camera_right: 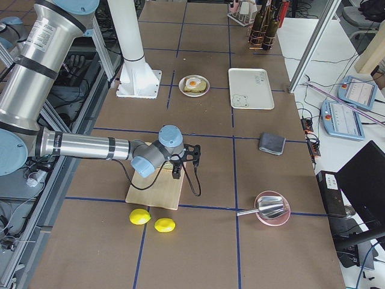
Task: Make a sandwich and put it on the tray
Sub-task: 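Reach the right gripper down to the bread slice on the wooden board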
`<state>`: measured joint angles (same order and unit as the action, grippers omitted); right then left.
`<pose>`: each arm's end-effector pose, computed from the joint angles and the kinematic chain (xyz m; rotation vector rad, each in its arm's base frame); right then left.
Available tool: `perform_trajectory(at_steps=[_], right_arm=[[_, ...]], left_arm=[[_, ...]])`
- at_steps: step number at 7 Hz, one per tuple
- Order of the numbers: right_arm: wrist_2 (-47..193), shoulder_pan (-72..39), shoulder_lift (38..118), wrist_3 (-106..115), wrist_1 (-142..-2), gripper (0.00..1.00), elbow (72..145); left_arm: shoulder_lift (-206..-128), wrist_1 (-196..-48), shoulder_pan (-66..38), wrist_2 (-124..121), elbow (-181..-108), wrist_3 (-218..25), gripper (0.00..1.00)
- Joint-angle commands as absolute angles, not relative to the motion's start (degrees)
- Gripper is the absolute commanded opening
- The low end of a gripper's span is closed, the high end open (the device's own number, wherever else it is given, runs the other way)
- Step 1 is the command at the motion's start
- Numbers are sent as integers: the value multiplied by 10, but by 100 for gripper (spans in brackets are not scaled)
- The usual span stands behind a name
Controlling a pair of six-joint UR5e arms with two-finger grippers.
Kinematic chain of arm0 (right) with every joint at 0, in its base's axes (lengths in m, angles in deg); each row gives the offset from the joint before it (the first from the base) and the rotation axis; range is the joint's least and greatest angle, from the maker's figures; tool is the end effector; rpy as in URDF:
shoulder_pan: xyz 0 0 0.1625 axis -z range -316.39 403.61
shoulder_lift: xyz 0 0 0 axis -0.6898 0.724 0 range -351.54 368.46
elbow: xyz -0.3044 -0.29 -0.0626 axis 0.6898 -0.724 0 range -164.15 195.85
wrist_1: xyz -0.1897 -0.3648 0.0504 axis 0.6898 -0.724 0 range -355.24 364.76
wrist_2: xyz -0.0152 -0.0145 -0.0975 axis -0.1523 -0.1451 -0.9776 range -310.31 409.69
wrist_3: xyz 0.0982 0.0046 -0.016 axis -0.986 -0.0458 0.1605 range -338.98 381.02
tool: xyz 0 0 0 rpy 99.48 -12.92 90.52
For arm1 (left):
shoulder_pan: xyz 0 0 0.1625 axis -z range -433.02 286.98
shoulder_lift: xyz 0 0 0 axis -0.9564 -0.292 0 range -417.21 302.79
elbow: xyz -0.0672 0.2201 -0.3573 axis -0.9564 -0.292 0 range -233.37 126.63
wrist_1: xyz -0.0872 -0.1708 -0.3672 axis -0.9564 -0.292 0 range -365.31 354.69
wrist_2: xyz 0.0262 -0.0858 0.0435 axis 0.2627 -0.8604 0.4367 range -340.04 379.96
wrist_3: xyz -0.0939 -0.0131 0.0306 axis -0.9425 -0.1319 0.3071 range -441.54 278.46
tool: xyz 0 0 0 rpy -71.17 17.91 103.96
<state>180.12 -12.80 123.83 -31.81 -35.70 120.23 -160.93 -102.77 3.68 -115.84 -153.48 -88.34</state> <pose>-0.1244 -0.3115 0.6185 0.0053 -0.9336 0.0738 0.0734 -0.5794 0.4245 0.3735 0.8592 0.3231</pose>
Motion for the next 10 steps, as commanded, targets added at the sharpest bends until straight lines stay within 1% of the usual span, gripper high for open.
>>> perform_trajectory(at_steps=[1, 2, 3, 4, 5, 9, 10], right_arm=[[1749, -34, 1254, -390, -313, 100, 1203], [1732, -15, 1256, -391, -313, 100, 1200], [1731, -11, 1266, -391, -313, 97, 1200], [1731, -10, 1269, -391, -313, 80, 1200], [1731, -6, 1275, -391, -313, 77, 1200], [1728, 17, 1272, -391, -315, 77, 1198], [1726, 23, 1269, -391, -317, 75, 1197]], left_arm=[[-1607, -1028, 37, -1163, -1542, -890, 100], [-1606, -1028, 37, -1163, -1547, -891, 100], [-1604, -1028, 37, -1163, -1548, -891, 100], [-1604, -1028, 37, -1163, -1549, -891, 100], [-1604, -1028, 37, -1163, -1550, -891, 100], [-1603, -1028, 37, -1163, -1550, -890, 100], [-1603, -1028, 38, -1163, -1550, -890, 100]])
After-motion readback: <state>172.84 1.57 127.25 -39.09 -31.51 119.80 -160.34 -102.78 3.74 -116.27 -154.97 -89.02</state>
